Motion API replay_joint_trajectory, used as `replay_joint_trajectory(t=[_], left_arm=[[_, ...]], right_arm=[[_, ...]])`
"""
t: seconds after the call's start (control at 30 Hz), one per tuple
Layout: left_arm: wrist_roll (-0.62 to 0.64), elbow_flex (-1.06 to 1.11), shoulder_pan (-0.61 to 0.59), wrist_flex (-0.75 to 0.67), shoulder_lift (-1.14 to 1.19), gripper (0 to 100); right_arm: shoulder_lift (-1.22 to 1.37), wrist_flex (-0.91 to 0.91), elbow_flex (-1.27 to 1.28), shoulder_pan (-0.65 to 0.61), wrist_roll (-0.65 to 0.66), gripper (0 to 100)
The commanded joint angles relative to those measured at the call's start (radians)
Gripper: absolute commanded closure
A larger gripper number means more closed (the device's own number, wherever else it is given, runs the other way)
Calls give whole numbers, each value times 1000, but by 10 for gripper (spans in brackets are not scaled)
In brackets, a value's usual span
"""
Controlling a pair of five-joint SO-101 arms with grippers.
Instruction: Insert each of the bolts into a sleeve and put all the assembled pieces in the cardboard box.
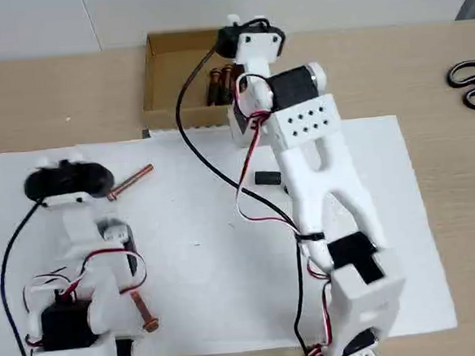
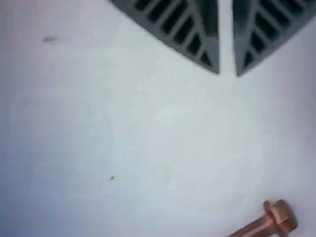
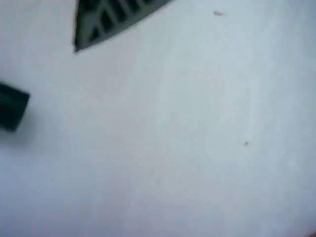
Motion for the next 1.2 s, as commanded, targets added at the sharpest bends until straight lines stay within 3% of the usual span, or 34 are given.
replay_joint_trajectory(t=[0.0, 0.37, 0.77, 1.17], left_arm=[[-5, -48, -41, 21, -2, 993], [-9, -114, -49, 34, -2, 993], [-110, -348, -49, 207, 2, 993], [-126, -285, -48, 49, -9, 994]], right_arm=[[-93, -4, 91, 27, -31, 768], [-255, -5, 298, 154, -28, 768], [-423, -25, 483, 246, 15, 768], [-467, -73, 589, 246, 23, 768]])
